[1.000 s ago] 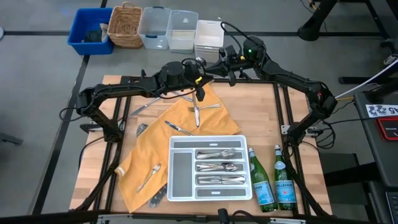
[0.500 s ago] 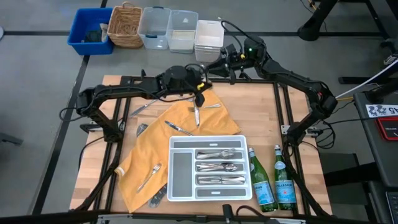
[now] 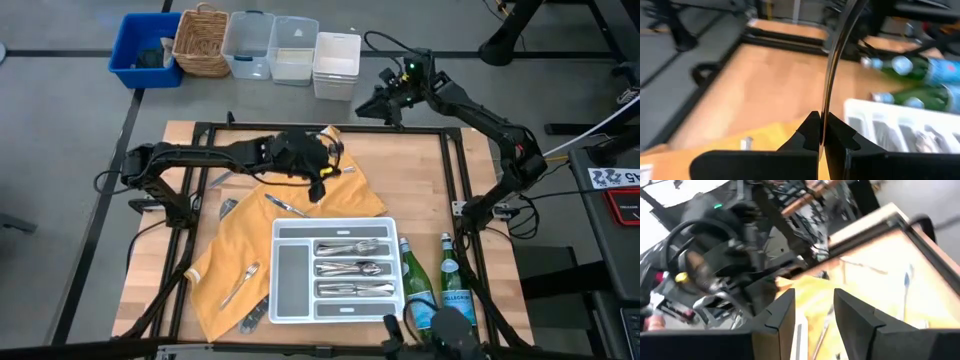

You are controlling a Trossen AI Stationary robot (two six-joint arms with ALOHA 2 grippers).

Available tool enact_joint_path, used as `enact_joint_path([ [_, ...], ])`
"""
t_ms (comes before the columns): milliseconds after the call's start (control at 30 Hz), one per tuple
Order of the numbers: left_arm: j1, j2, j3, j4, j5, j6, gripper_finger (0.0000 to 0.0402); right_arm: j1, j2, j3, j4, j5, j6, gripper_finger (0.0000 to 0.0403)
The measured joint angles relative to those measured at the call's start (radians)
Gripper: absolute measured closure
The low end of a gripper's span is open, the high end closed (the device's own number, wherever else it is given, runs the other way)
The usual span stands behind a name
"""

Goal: Sort silverware
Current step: Put the silver spoon into the white silverware tray

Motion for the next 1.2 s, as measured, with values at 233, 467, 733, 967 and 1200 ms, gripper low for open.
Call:
enact_joint_path([
  [233, -0.093, 0.009, 0.0, -0.059, 0.037, -0.008, 0.0401, -0.017, 0.0, 0.0, -0.222, 0.153, -0.001, 0.0267],
  [467, -0.218, 0.088, 0.0, -0.075, 0.083, -0.01, 0.0401, 0.048, 0.002, 0.0, -0.441, 0.487, -0.002, 0.0267],
  [733, -0.333, 0.205, 0.0, -0.074, 0.084, -0.046, 0.0401, 0.187, 0.002, 0.0, -0.63, 0.733, -0.001, 0.0267],
  [967, -0.411, 0.309, 0.0, -0.075, 0.084, -0.161, 0.0401, 0.31, 0.002, 0.0, -0.661, 0.753, 0.0, 0.0267],
  [1200, -0.461, 0.36, 0.0, -0.076, 0.087, -0.187, 0.0401, 0.423, 0.003, 0.0, -0.68, 0.754, 0.0, 0.0267],
])
